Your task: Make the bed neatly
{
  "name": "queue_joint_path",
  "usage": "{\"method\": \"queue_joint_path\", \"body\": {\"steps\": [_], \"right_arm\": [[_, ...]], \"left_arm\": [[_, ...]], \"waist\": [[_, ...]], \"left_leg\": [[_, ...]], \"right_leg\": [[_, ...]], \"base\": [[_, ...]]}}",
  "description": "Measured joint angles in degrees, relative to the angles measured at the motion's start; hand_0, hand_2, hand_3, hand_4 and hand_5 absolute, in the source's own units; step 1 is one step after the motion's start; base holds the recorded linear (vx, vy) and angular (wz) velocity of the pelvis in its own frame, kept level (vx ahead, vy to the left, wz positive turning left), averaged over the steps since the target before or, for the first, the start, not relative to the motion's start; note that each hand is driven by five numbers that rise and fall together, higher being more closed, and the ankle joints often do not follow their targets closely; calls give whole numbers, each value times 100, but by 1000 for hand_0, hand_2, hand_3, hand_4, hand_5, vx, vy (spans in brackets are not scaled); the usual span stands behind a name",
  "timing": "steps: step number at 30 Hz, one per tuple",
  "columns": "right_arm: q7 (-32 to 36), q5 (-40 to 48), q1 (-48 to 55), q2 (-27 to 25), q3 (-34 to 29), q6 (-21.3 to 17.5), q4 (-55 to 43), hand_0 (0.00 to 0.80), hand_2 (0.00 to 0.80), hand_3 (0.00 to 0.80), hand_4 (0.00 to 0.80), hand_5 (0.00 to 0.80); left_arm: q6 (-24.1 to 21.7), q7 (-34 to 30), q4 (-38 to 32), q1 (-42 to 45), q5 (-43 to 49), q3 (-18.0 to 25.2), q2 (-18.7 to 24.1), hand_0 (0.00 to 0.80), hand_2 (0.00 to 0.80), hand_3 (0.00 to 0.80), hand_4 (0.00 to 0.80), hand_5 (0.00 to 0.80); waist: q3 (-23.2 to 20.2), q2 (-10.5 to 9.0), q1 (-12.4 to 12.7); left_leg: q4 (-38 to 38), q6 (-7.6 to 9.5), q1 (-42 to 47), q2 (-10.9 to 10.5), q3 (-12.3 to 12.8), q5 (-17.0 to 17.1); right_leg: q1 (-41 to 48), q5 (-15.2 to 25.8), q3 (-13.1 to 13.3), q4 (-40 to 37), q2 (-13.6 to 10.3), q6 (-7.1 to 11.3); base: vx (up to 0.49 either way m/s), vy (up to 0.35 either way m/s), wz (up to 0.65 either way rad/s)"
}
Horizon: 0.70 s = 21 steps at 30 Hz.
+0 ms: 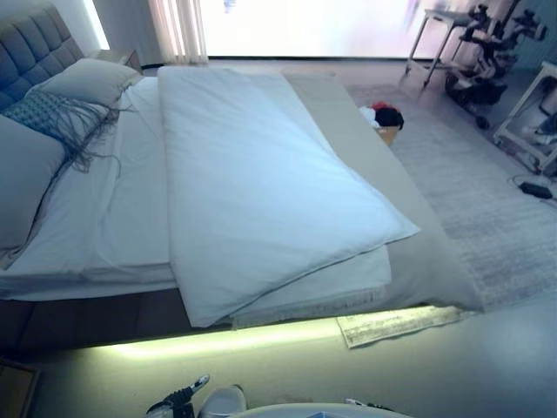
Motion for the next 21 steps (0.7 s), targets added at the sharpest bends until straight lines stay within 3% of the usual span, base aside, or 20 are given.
{"method": "queue_joint_path", "body": {"steps": [4, 7, 8, 9, 11, 14, 17, 18, 20, 21], "right_arm": [[-58, 16, -24, -47, 2, -53, -117, 0, 0, 0, 0, 0], [-103, 43, -12, -111, 4, -91, -133, 0, 0, 0, 0, 0], [-90, 94, -48, -130, -6, -105, -154, 0, 0, 0, 0, 0], [-64, 167, -89, -155, -10, -137, -173, 0, 0, 0, 0, 0], [-43, 265, -103, -168, 29, -181, -275, 0, 0, 0, 0, 0], [-59, 320, 22, -172, 22, -196, -297, 0, 0, 0, 0, 0], [-112, 383, 133, -116, -39, -194, -280, 0, 0, 0, 0, 0], [-128, 372, 133, -111, -46, -194, -283, 0, 0, 0, 0, 0], [-186, 369, 149, -190, -63, -201, -278, 0, 0, 0, 0, 0], [-209, 353, 138, -248, -53, -209, -286, 0, 0, 0, 0, 0]], "left_arm": [[126, -6, 18, -86, 93, -145, -27, 0, 0, 0, 0, 0], [195, -3, 23, -54, 220, -259, 6, 0, 0, 0, 0, 0], [228, 3, 33, -15, 220, -289, 5, 0, 0, 0, 0, 0], [238, 12, 70, 2, 219, -343, -5, 0, 0, 0, 0, 0], [208, 9, 79, -8, 219, -368, 55, 0, 0, 0, 0, 0], [175, -18, 146, -104, 220, -359, 17, 0, 0, 0, 0, 0], [118, -49, 41, -65, 218, -359, -38, 0, 0, 0, 0, 0], [72, -38, -17, -67, 205, -348, -56, 0, 0, 0, 0, 0], [58, -63, -63, -54, 218, -358, -137, 0, 0, 0, 0, 0], [53, -93, -66, -11, 230, -364, -158, 0, 0, 0, 0, 0]], "waist": [[-160, 12, -30], [-218, 90, -82], [-193, 142, -100], [-182, 233, -218], [-149, 222, -342], [-67, 113, -606], [-19, 25, -696], [12, -1, -672], [55, 190, -611], [43, 279, -569]], "left_leg": [[-301, 188, 177, -270, -32, -31], [-682, 356, 390, -345, -50, 82], [-934, 375, 546, -310, -3, 178], [-1192, 346, 695, -195, 15, 294], [-1493, 295, 786, -75, 114, 418], [-1663, 256, 771, -106, 7, 467], [-1677, 132, 930, -204, -212, 395], [-1624, 19, 1027, -197, -331, 330], [-1536, -150, 1201, 19, -414, 219], [-1456, -270, 1200, 121, -442, 137]], "right_leg": [[-345, 39, 87, 723, -218, 51], [-899, 258, 158, 1681, -303, 308], [-1252, 61, 206, 2168, -272, 354], [-1459, -62, 196, 2044, -84, 340], [-1943, -3, -10, 1280, 217, 372], [-2479, 575, -144, -63, 480, 484], [-2583, 775, -318, 48, 447, 443], [-2432, 945, -273, 1, 467, 249], [-2144, 1083, -430, -98, 634, 70], [-2032, 1197, -430, -212, 749, -116]], "base": [[269, 173, 13], [245, 57, 1], [198, -83, -21], [164, -137, -30], [177, -148, -19], [153, -92, 17], [243, -70, 57], [264, -54, 67], [253, -61, 45], [248, -57, 17]]}}
